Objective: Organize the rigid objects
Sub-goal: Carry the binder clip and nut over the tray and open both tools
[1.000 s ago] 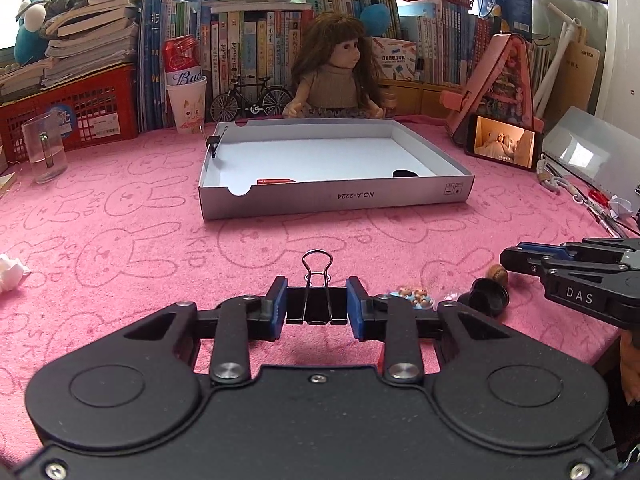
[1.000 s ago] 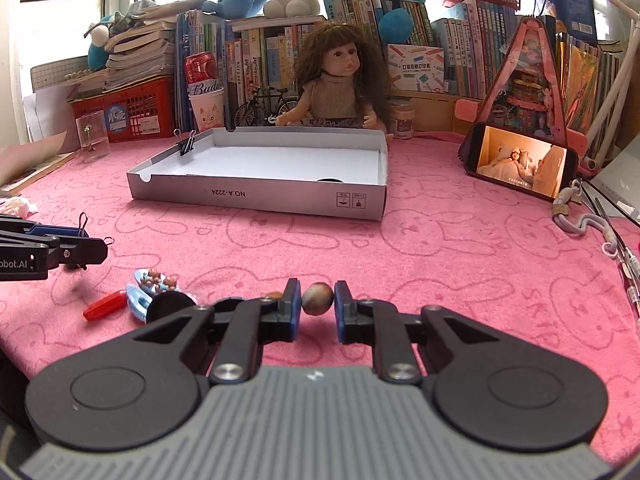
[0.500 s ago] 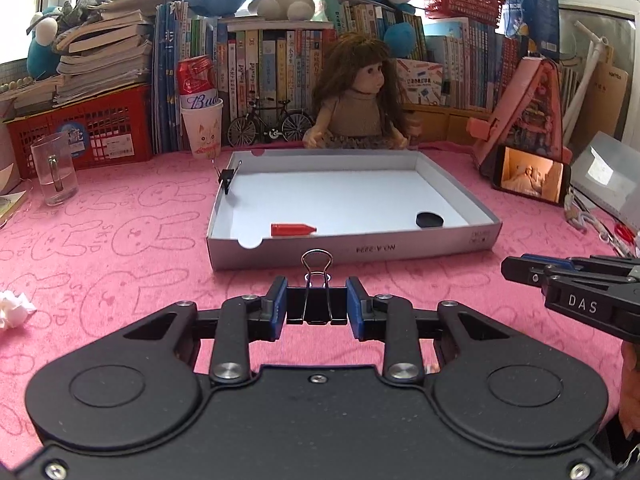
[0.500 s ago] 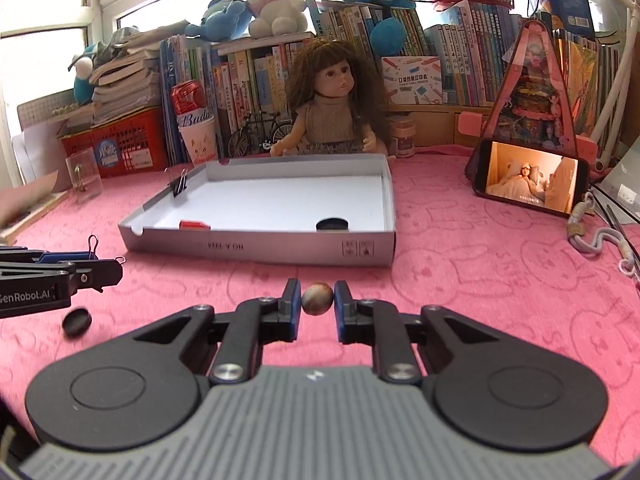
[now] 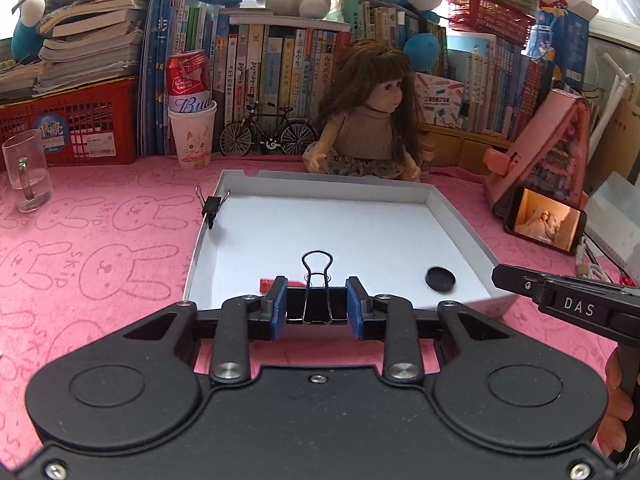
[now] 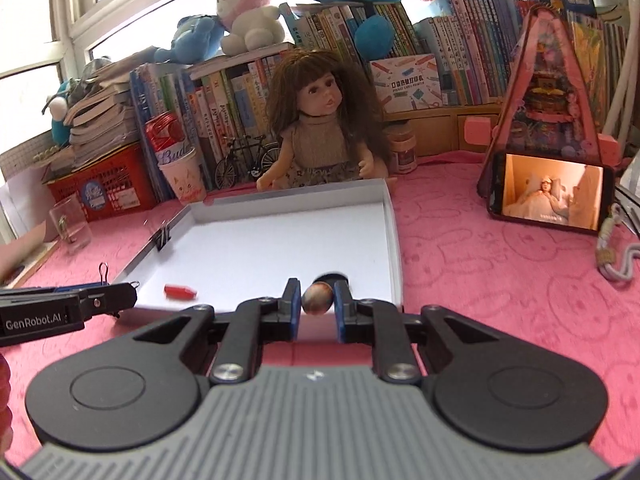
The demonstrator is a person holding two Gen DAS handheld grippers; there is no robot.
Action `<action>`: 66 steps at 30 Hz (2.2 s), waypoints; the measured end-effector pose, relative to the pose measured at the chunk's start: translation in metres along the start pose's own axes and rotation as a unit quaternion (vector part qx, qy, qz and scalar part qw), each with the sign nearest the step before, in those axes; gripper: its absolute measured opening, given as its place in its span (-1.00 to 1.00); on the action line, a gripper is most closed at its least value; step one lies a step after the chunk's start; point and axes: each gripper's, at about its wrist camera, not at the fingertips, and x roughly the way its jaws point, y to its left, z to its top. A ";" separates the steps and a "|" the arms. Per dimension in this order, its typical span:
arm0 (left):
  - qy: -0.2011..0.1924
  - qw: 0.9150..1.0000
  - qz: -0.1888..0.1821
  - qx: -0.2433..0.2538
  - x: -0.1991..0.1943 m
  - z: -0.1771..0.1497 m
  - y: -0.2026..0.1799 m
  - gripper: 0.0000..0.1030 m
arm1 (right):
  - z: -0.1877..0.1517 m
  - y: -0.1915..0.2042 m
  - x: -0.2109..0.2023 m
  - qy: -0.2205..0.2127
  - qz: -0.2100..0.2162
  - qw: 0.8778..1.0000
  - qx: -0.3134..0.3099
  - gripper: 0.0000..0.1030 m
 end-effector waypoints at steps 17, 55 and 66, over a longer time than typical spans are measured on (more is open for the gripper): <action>0.050 0.998 0.003 -0.042 0.097 0.048 0.022 -0.43 | 0.043 -0.022 0.094 0.086 0.028 0.995 0.052 -0.59; 0.081 0.996 0.027 -0.026 0.120 0.027 0.017 -0.43 | 0.034 -0.012 0.117 0.112 0.000 0.994 0.011 -0.58; 0.082 0.996 0.008 -0.032 0.105 0.029 0.014 -0.21 | 0.035 -0.014 0.107 0.101 0.009 0.995 0.022 -0.11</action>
